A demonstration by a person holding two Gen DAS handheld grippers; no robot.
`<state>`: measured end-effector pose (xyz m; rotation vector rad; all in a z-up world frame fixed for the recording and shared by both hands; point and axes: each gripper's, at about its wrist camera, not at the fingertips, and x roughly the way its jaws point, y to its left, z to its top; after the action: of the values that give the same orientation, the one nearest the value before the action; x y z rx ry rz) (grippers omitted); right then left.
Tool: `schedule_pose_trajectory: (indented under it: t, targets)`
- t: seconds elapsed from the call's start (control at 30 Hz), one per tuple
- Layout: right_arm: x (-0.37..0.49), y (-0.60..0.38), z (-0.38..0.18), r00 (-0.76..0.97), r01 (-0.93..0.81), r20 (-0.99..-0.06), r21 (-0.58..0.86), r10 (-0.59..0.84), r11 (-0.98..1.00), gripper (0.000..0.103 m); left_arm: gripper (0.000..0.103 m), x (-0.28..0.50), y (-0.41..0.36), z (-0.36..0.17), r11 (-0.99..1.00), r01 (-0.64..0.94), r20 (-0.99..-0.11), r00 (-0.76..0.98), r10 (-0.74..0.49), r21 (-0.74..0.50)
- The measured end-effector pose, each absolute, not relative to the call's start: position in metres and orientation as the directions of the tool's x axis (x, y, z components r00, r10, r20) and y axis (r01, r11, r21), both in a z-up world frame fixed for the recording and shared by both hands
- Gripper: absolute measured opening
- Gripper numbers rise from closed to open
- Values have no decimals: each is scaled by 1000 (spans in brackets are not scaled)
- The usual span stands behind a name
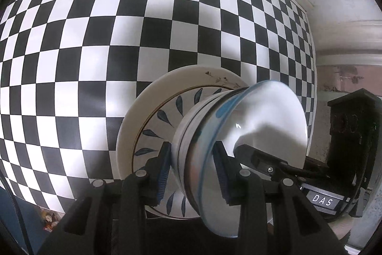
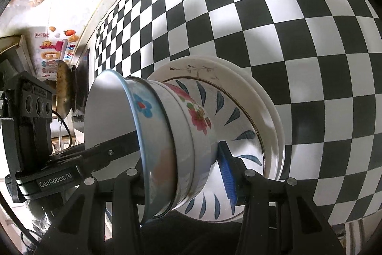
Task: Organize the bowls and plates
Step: 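Lift the bowl stack with both tools and carry it over the plates, then lower the bowl stack onto the plate stack with both tools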
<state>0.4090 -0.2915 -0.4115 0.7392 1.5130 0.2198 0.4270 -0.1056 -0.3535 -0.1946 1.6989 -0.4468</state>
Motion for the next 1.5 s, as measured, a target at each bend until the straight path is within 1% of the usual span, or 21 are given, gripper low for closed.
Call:
schedule_pose_trajectory:
  t: [0.57,0.83,1.2,1.5]
  targets:
    - [404,-293,-417,86,287,-820,564,565,775,47,34,426,-109,-358,917,101,-913,-185,-364,-386]
    - [400,-293,-419,81,299,-820,562,567,771,47,33,423,-112,-358,923,130,-924,-176,-338,-363]
    - [400,-287,-410,78,275,-862,502,502,820,47,33,423,-114,-354,927,162,-937,-157,-314,-338]
    - [400,-285,-395,105,258,-884,467,456,846,47,33,419,-113,-338,935,187,-953,-92,-288,-301]
